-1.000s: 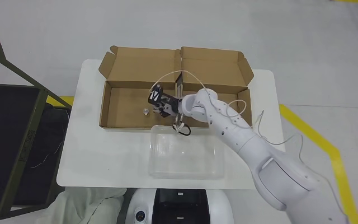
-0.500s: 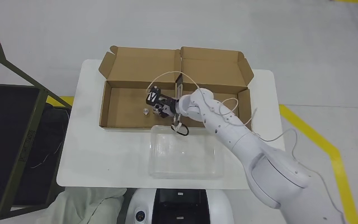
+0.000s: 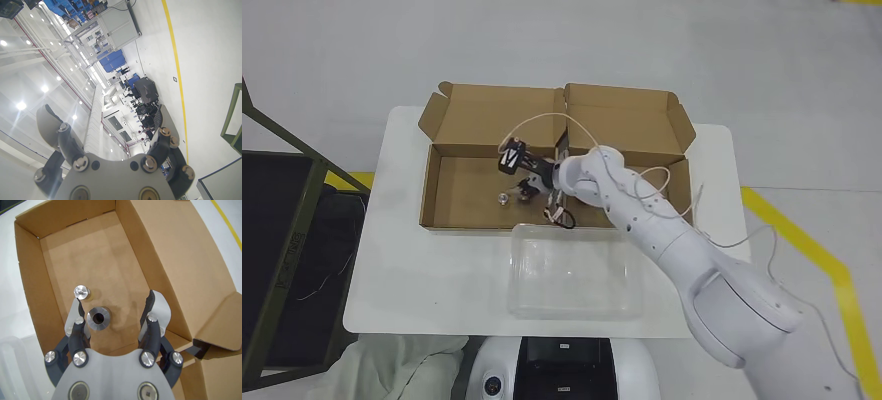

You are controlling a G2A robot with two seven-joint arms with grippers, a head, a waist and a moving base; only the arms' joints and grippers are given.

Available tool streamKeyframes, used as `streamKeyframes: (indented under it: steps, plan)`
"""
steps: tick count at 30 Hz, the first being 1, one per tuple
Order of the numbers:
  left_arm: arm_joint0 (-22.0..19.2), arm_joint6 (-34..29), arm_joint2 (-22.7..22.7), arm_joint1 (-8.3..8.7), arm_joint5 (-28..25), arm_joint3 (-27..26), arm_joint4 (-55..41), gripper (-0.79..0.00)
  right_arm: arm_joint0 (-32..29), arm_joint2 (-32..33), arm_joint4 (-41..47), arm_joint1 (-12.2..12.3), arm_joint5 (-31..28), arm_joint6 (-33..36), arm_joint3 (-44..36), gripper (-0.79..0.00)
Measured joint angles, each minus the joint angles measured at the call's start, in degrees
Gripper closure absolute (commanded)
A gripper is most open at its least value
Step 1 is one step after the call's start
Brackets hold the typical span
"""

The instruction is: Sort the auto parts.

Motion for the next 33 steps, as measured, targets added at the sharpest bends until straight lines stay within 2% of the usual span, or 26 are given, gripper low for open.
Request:
streamKeyframes:
  steps: [5, 11, 18, 25, 28, 33]
  plan:
    - [0.0, 0.0, 0.0, 0.0, 0.0, 0.0, 0.0, -0.785, -2.0, 3.1, 0.2, 2.0, -1.8, -0.2, -5.8, -0.631]
    - [0.0, 0.0, 0.0, 0.0, 0.0, 0.0, 0.0, -0.785, -6.7, 8.4, -1.8, 5.6, -3.1, 2.6, -17.0, -0.631]
    - [0.0, 0.0, 0.0, 0.0, 0.0, 0.0, 0.0, -0.785, -16.2, 17.5, -1.4, 10.3, -7.0, 6.9, -32.5, -0.65]
    - [0.0, 0.0, 0.0, 0.0, 0.0, 0.0, 0.0, -0.785, -24.7, 24.9, -2.7, 13.4, -8.5, 10.1, -44.3, -0.64]
    - [0.0, 0.0, 0.0, 0.0, 0.0, 0.0, 0.0, -0.785, -28.3, 27.7, -4.3, 14.5, -9.2, 10.6, -49.0, -0.656]
    - [0.0, 0.0, 0.0, 0.0, 0.0, 0.0, 0.0, -0.785, -33.9, 33.3, -7.3, 16.4, -9.7, 9.9, -54.5, -0.785]
